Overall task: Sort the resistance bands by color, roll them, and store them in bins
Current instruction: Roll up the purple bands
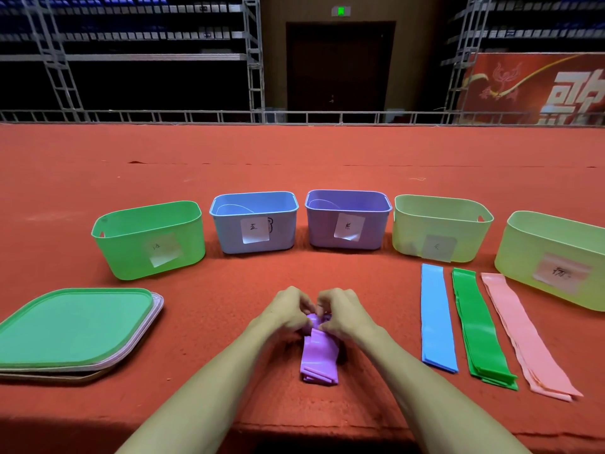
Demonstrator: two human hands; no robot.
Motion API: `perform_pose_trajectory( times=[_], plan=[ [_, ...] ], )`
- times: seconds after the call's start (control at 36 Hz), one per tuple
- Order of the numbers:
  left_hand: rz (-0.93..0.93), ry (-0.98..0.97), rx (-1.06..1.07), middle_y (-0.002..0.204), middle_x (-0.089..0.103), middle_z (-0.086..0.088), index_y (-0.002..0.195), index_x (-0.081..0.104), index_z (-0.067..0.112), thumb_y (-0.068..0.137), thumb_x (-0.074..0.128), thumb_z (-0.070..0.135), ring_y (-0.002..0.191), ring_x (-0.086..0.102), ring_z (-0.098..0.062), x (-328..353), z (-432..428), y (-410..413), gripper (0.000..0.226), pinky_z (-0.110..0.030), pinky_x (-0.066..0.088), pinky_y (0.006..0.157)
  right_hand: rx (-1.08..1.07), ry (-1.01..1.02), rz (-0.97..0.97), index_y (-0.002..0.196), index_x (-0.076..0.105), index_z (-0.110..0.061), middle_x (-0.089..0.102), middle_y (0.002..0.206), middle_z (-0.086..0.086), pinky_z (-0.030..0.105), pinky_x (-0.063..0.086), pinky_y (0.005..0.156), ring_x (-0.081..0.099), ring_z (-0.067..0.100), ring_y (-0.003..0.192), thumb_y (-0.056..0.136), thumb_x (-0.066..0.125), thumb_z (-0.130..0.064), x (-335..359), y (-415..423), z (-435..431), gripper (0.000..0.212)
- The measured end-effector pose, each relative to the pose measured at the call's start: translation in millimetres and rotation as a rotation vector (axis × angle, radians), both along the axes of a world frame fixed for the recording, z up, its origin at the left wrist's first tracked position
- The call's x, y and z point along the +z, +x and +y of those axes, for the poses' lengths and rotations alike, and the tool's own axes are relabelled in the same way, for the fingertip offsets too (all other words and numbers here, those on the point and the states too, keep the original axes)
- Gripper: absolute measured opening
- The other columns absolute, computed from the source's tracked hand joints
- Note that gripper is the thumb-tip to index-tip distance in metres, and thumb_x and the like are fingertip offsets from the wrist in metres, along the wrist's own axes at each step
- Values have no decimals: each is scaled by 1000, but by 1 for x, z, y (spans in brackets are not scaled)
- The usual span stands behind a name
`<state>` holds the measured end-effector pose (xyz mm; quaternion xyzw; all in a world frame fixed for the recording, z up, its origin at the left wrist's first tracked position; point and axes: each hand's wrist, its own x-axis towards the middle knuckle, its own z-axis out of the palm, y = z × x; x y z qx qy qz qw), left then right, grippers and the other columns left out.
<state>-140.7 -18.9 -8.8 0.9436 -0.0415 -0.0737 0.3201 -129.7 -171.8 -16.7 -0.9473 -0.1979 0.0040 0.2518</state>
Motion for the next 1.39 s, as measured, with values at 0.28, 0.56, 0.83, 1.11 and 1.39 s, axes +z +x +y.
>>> perform_pose_trajectory(
  times=[0.28,0.56,0.83,1.11,1.39],
  plan=[
    [-7,-24,30,76,71,-7,83,71,18,76,71,9,73,65,-21,-2,-1,-6,11,-26,48,65,31,-22,-71,71,59,-18,64,68,-3,29,42,59,54,16,64,59,68,-15,0,-8,-4,15],
    [-28,-77,11,76,68,-1,63,60,23,68,77,1,67,58,-11,-6,1,-14,28,-32,54,68,45,-56,-42,88,67,-26,70,99,-8,26,44,71,65,17,88,68,72,-24,10,-13,-9,21],
    [0,-59,21,78,72,-1,68,67,21,65,82,9,67,59,-8,-4,2,-19,20,-24,52,66,-11,28,98,59,62,-17,52,54,-1,26,35,52,35,20,58,68,77,-24,11,-21,-7,20],
    [-17,-81,-5,72,65,4,71,64,24,72,74,6,60,55,-5,-6,5,-21,20,-17,47,57,-6,-19,70,80,73,-17,72,81,5,29,53,65,65,18,73,60,83,-18,4,-23,-4,22],
    [30,-131,-50,91,72,1,80,65,29,67,77,13,83,66,-15,-15,13,-29,24,-37,56,83,52,5,19,83,74,-13,70,89,3,32,48,74,62,19,84,59,86,-19,4,-34,-9,27]
  ],
)
